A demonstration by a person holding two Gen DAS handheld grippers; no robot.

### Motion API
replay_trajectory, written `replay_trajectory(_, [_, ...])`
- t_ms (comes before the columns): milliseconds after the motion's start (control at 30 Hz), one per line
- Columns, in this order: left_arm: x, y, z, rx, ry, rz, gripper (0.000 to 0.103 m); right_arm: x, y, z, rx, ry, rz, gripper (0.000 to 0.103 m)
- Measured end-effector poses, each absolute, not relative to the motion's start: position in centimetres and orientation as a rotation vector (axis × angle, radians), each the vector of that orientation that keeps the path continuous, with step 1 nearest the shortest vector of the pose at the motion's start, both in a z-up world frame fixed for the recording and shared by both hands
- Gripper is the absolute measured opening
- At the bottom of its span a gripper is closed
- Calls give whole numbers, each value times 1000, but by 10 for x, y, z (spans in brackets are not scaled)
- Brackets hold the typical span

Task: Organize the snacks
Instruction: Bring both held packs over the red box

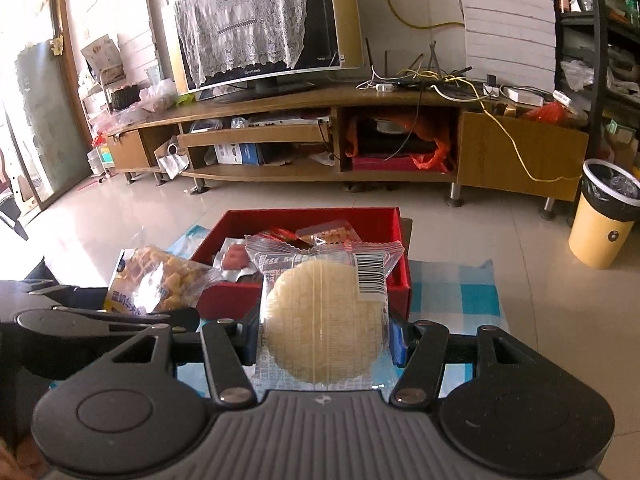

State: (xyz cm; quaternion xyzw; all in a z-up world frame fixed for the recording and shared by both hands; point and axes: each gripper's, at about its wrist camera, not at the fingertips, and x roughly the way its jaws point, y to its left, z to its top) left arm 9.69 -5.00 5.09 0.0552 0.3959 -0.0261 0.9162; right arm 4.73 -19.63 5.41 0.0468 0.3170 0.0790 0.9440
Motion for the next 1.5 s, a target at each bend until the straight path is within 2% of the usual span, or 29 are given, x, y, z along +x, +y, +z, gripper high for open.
replay_trajectory(400, [121,-59,56,109,799,-44,83,71,-204,65,83,619,138,54])
replay_trajectory(1500, [188,-66,41,115,873,17,83,156,-196,51,48,749,176,54])
